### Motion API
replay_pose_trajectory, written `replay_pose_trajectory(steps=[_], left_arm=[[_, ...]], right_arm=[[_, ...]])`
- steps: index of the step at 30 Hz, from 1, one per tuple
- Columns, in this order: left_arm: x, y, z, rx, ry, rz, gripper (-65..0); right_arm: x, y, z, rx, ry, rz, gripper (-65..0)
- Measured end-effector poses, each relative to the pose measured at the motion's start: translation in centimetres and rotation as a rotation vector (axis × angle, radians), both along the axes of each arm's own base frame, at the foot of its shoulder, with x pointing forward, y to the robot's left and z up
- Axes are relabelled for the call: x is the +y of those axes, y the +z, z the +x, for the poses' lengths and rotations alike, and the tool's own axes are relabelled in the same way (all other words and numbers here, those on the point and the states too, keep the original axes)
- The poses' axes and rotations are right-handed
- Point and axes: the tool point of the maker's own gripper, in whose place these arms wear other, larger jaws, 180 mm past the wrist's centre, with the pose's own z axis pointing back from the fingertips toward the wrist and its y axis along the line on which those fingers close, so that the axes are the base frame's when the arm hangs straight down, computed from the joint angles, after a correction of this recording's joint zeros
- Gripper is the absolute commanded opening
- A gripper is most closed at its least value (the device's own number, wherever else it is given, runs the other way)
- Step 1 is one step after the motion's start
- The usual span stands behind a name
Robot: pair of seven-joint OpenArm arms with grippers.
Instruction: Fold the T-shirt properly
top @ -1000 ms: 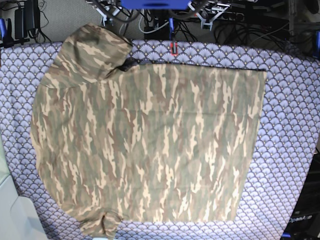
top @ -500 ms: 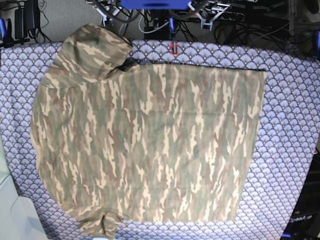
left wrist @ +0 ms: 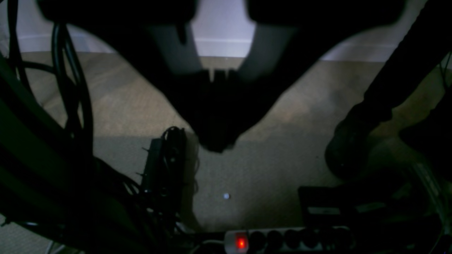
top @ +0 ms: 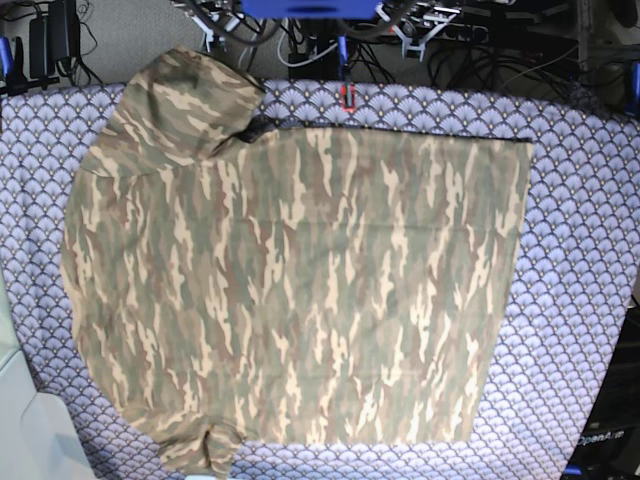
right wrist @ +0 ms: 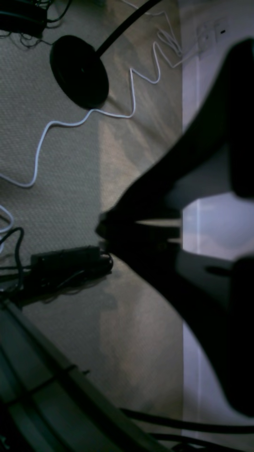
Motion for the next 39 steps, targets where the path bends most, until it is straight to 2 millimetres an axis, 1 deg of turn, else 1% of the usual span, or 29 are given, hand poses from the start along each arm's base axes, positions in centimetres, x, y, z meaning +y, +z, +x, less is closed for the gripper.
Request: replay_pose_trajectory(steps=[14, 27, 33, 39], left_arm=[[0.0, 0.0, 0.0, 0.000, -0.004, 0.000, -64.8], [0.2, 0.0, -0.1, 0.004, -0.004, 0.001, -65.0], [0.0, 0.0, -0.1, 0.004, 0.000, -0.002, -65.0], [-0.2, 0.0, -0.3, 0.007, 0.000, -0.004, -65.0]], right_arm=[[-0.1, 0.0, 0.3, -0.005, 0.002, -0.001, -65.0], [0.0, 0.0, -0.1, 0.000, 0.005, 0.000, -65.0], [-1.3, 0.0, -0.1, 0.001, 0.003, -0.016, -65.0], [-1.6, 0.0, 0.1, -0.002, 0.003, -0.021, -65.0]])
